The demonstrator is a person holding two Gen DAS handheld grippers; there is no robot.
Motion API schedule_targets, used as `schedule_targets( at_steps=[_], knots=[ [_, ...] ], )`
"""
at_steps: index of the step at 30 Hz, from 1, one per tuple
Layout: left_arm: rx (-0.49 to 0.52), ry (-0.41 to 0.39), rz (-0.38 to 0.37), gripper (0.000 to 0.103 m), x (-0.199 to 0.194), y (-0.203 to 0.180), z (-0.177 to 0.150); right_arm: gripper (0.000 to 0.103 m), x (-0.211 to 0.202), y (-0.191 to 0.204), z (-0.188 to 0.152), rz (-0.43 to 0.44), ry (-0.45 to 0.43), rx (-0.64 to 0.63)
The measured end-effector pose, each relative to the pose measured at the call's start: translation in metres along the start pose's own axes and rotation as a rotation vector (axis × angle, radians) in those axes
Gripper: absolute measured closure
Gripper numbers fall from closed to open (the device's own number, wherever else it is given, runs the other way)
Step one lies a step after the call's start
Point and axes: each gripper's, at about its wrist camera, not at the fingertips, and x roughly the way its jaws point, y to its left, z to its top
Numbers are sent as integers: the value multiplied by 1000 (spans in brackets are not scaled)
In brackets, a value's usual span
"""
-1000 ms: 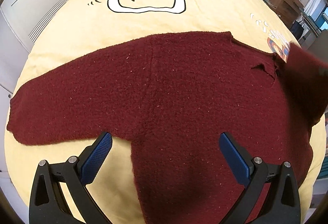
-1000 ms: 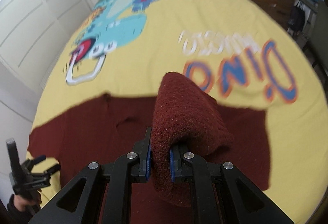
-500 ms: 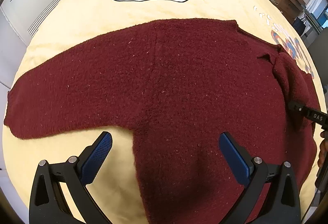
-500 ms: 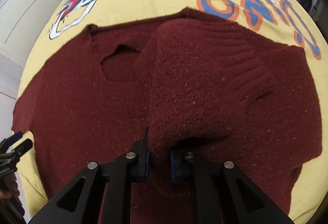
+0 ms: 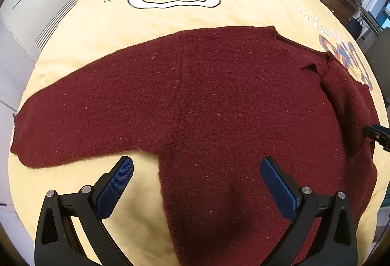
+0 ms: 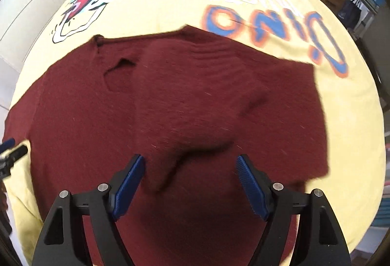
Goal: Fold small clothes
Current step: 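Fold the held sleeve across the sweater body with the right gripper, release, then grasp the other sleeve cuff with the left gripper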
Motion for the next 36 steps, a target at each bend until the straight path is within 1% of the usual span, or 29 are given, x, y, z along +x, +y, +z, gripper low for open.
schedule_targets(
  at_steps=[4, 7, 10, 11, 15, 19, 23, 24, 29, 31, 34, 35, 36],
  knots=[
    [43, 1, -13, 1, -1, -19, 2, 24, -10, -38, -21, -50, 6, 53],
    [100, -6, -28, 1, -3, -46, 8, 24, -10, -68, -36, -78, 15, 114],
    [161, -16, -49, 1, -4, -77, 16, 24, -5, -91, -48, -98, 23, 171],
    [192, -20, -57, 1, -5, -93, 21, 24, -4, -98, -51, -102, 24, 186],
    [289, -20, -85, 1, 0, -144, 37, 24, -2, -122, -61, -98, 23, 237],
    [397, -15, -89, 1, 8, -199, 50, 24, 1, -134, -64, -94, 17, 262],
    [488, 5, -97, 1, 21, -245, 57, 24, 3, -141, -66, -76, 13, 280],
    [518, 14, -91, 1, 26, -261, 57, 24, 3, -142, -67, -72, 12, 283],
    [634, 47, -66, 1, 48, -315, 51, 24, 7, -152, -68, -53, 11, 312],
    [669, 66, -48, 1, 60, -331, 47, 24, 9, -155, -69, -48, 14, 320],
    [695, 91, -30, 1, 75, -347, 44, 24, 11, -158, -71, -45, 17, 328],
    [701, 100, -13, 1, 85, -351, 43, 24, 13, -160, -71, -44, 19, 331],
    [702, 111, 4, 6, 93, -355, 42, 24, 15, -161, -72, -44, 22, 333]
  ],
)
